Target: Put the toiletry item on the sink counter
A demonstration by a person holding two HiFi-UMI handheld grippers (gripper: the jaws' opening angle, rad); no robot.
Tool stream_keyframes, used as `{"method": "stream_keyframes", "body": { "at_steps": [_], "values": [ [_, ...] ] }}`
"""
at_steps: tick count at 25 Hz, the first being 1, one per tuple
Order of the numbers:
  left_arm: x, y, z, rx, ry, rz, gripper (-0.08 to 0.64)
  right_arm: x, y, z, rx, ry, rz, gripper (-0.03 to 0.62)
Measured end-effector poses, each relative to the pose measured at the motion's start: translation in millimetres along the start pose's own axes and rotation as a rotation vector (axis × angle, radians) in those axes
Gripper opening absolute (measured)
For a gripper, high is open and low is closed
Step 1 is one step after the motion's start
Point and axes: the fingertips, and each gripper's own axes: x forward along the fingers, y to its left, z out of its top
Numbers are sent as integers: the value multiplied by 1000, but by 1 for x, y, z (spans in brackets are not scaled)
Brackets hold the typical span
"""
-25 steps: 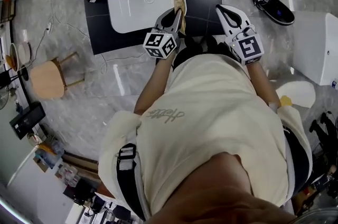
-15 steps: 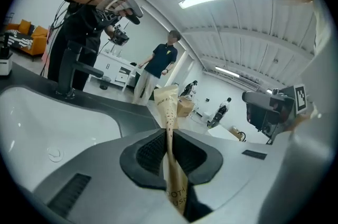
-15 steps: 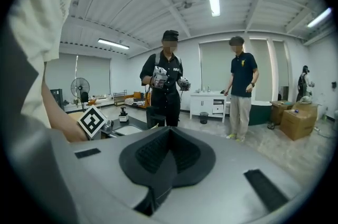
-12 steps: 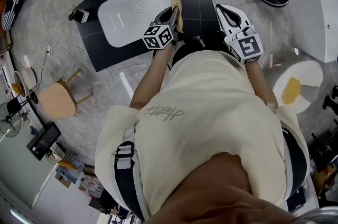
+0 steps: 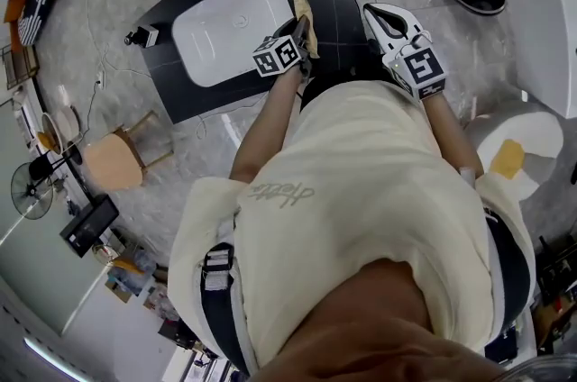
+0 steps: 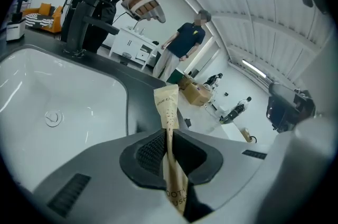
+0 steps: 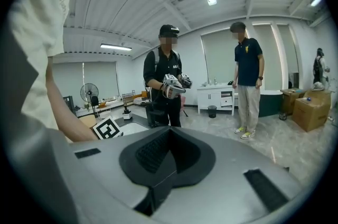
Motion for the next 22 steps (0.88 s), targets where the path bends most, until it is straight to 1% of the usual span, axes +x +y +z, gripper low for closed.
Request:
{"method": "stream_keyframes", "body": {
  "at_steps": [5, 9, 13, 17, 18, 20, 21, 22],
  "values": [
    [21, 13, -7, -45, 55, 79, 37, 7, -29, -3, 11, 1, 38, -6],
    [29, 22, -10, -42, 83, 162, 37, 12, -49, -5, 14, 3, 60, -6],
    [37, 17, -12, -36, 111, 194, 38, 15, -61, -7, 30, 6, 83, -6],
    [41, 25, -15, -33, 126, 249, 46, 19, -68, -10, 39, 9, 104, -6],
    [41, 26, -16, -31, 130, 257, 58, 19, -70, -11, 42, 10, 110, -6],
    [40, 26, -19, -32, 133, 265, 125, 19, -72, -14, 46, 11, 120, -6],
    [40, 25, -19, -36, 130, 267, 143, 19, -73, -14, 48, 12, 124, -6],
    [39, 24, -19, -40, 123, 269, 144, 19, -75, -15, 48, 12, 130, -6]
  ]
}}
